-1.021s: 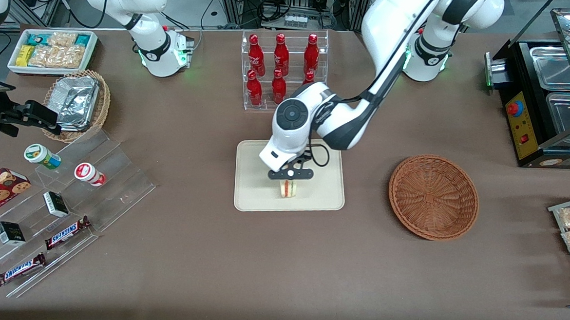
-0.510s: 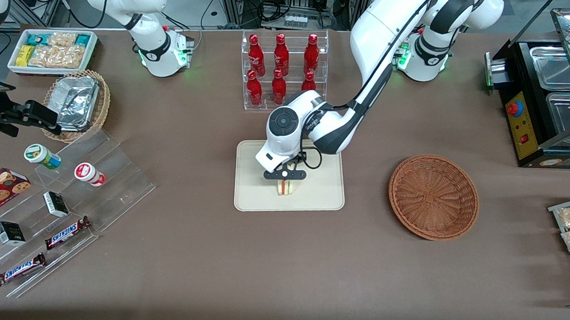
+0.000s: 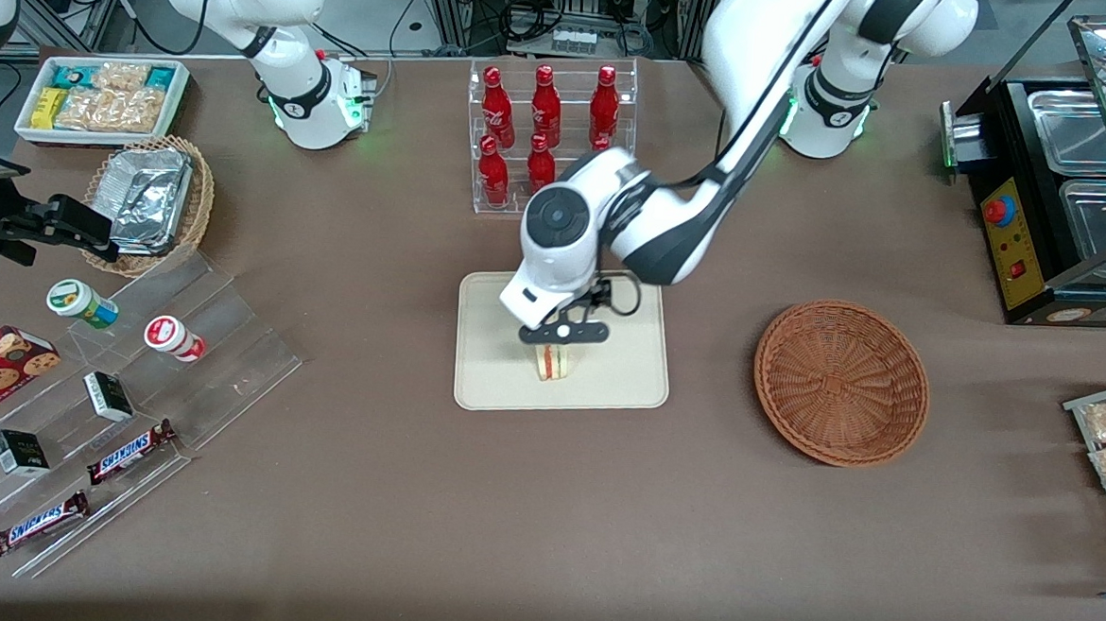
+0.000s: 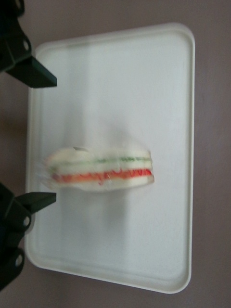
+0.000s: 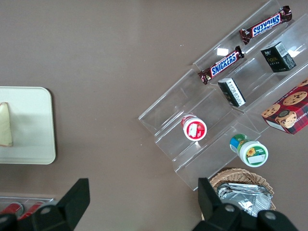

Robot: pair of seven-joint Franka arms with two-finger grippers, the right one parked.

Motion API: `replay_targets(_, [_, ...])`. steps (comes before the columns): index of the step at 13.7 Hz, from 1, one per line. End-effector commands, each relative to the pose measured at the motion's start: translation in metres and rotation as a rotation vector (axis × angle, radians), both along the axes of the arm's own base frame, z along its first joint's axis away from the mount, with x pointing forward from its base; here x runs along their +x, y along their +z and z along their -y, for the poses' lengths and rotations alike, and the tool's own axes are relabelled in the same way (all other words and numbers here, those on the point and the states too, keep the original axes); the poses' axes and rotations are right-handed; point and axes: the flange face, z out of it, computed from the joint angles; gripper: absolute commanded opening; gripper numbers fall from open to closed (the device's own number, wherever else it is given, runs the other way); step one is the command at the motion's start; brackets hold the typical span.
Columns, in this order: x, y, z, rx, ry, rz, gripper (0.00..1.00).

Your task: Place sandwich from basket to tray

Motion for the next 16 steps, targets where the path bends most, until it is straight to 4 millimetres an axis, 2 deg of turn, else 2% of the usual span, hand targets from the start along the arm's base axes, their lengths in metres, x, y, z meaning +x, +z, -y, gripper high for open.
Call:
replay_targets(1, [0.003,0.073,-0.048,0.030,0.090,-0.011,1.00])
replay_targets(2, [0.002,0.100,-0.063,0.038,0.122,-0.008,1.00])
replay_targets(3, [0.008,0.125,-0.090,0.056,0.166,-0.003,1.00])
replay_targets(5, [0.009,0.171,-0.139,0.106,0.205,-0.004,1.00])
replay_targets(7, [0.018,0.200,-0.185,0.117,0.255,-0.001,1.00])
replay_targets(11, [0.027,0.239,-0.272,0.112,0.175,-0.039,1.00])
replay_targets(13, [0.030,0.259,-0.324,0.089,0.125,-0.053,1.00])
replay_targets(15, [0.038,0.266,-0.370,0.075,0.088,-0.068,1.00])
replay_targets(16, [0.040,0.268,-0.387,0.070,0.075,-0.073,1.00])
